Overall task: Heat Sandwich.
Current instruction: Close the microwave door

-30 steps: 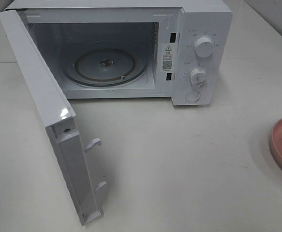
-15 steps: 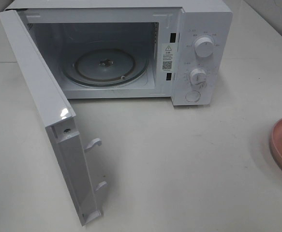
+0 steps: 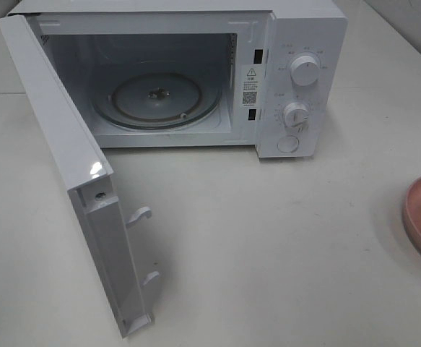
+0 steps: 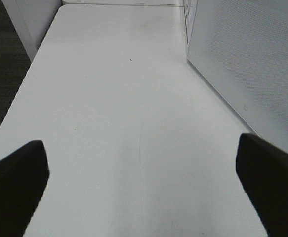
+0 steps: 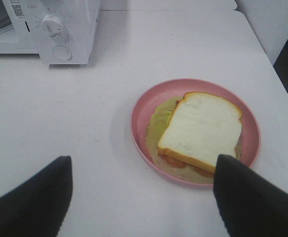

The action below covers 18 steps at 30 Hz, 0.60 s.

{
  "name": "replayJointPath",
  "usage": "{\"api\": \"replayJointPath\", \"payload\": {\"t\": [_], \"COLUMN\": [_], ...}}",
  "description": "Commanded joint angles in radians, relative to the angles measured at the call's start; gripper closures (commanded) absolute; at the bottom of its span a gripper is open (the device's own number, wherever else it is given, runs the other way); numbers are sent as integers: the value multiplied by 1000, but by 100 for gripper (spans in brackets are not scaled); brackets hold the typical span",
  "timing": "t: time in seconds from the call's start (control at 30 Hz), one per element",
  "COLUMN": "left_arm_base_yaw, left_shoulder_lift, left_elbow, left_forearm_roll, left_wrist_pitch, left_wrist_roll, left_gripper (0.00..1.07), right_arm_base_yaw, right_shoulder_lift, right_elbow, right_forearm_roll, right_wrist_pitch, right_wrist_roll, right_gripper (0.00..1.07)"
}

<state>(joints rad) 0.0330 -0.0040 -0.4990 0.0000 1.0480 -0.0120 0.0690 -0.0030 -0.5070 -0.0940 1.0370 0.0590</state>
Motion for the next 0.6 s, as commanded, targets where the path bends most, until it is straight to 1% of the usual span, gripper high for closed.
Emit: {"api": "replayJointPath", "payload": {"t": [0.03,0.6], "left_arm_base_yaw": [3,3], "left_shoulder_lift": [-28,-27], "left_elbow": [5,5], "left_forearm_roll": [0,0], "left_wrist_pitch": [-11,-13], "left_wrist_roll": [0,-1], "left_gripper": [9,9], "right_arm_base_yaw": [-6,-6], "right_shoulder_lift": [-29,-29], "right_elbow": [0,1], "right_forearm_roll": [-1,-1], "right_wrist_pitch": [-11,-11], "right_wrist_roll": [-15,-12], "right_gripper": [31,31]}}
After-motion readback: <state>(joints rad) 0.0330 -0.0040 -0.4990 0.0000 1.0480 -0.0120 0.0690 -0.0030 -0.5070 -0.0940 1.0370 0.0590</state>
